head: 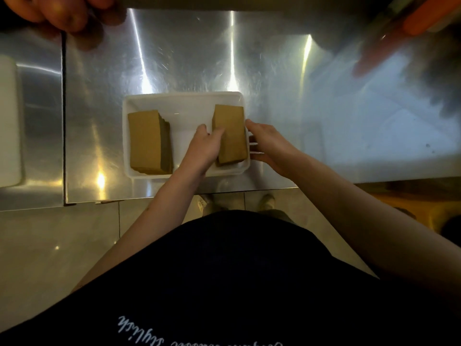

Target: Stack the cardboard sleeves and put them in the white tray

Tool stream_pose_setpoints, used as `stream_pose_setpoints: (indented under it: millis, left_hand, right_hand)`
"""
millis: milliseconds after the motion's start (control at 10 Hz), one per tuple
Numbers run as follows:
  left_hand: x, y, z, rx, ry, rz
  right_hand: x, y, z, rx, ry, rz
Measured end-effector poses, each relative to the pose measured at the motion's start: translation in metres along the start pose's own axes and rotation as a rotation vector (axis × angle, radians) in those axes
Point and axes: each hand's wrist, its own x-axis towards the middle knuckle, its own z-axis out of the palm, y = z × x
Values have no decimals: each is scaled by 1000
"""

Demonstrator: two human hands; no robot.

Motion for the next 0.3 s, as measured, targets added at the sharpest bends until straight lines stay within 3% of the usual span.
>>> stream_pose_setpoints:
  millis: [100,300]
  left_hand:
    - [-13,1,4,125,160,139]
    - [-41,1,38,506,468,638]
  right_hand:
    - [-4,-1,-19,-139,-54,-61]
    - [-21,-12,-77,-361,-26,-279]
